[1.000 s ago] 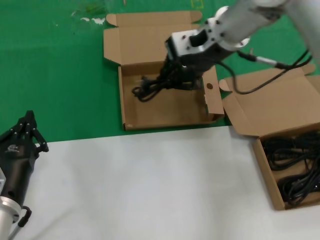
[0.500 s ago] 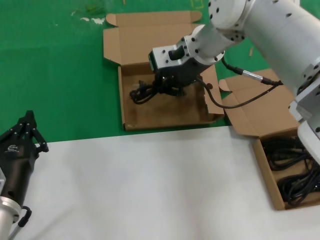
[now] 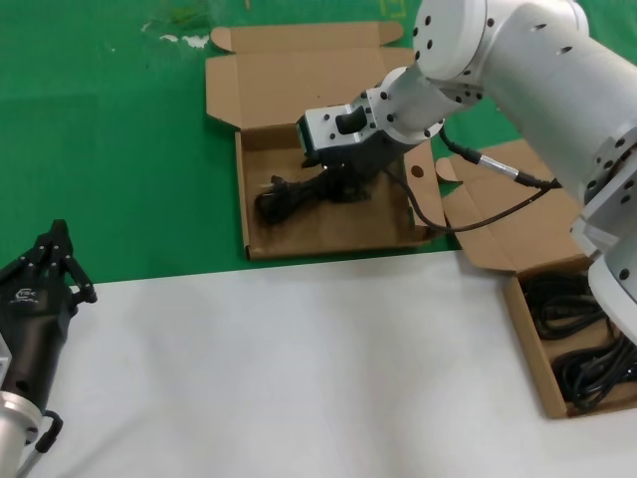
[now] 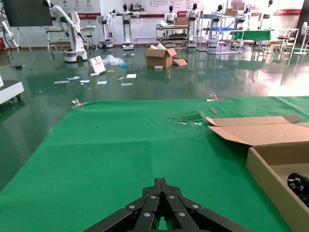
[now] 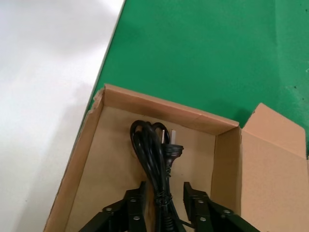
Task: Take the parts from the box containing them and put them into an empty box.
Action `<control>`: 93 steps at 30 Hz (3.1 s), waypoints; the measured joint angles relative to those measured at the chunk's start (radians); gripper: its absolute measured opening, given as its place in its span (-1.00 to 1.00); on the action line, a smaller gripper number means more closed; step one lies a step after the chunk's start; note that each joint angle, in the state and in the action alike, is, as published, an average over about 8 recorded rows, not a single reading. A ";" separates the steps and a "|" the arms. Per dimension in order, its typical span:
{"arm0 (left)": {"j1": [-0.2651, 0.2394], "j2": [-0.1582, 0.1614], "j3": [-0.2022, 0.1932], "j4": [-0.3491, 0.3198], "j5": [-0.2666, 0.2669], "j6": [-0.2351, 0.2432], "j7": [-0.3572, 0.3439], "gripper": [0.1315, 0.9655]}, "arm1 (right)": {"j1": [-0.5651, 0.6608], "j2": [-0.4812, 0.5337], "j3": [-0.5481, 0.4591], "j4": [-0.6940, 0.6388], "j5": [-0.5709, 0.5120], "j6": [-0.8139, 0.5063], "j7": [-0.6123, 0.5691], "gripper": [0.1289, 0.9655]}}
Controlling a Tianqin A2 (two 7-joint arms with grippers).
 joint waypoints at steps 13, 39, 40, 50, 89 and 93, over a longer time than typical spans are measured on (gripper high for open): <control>0.000 0.000 0.000 0.000 0.000 0.000 0.000 -0.98 | -0.113 0.189 0.163 0.335 0.060 -0.076 0.006 -0.19; 0.000 0.000 0.000 0.000 0.000 0.000 0.000 -0.81 | -0.399 0.325 0.357 0.706 0.192 0.008 -0.015 0.81; 0.000 0.000 0.000 0.000 0.000 0.000 0.000 -0.78 | -0.412 0.325 0.365 0.715 0.196 0.020 -0.011 0.84; 0.000 0.000 0.000 0.000 0.000 0.000 0.000 -0.40 | -0.561 0.321 0.453 0.808 0.239 0.147 0.024 0.98; 0.000 0.000 0.000 0.000 0.000 0.000 0.000 0.97 | -1.160 0.306 0.807 1.183 0.410 0.656 0.167 1.00; 0.000 0.000 0.000 0.000 0.000 0.000 0.000 0.99 | -1.221 0.305 0.843 1.222 0.428 0.708 0.182 1.00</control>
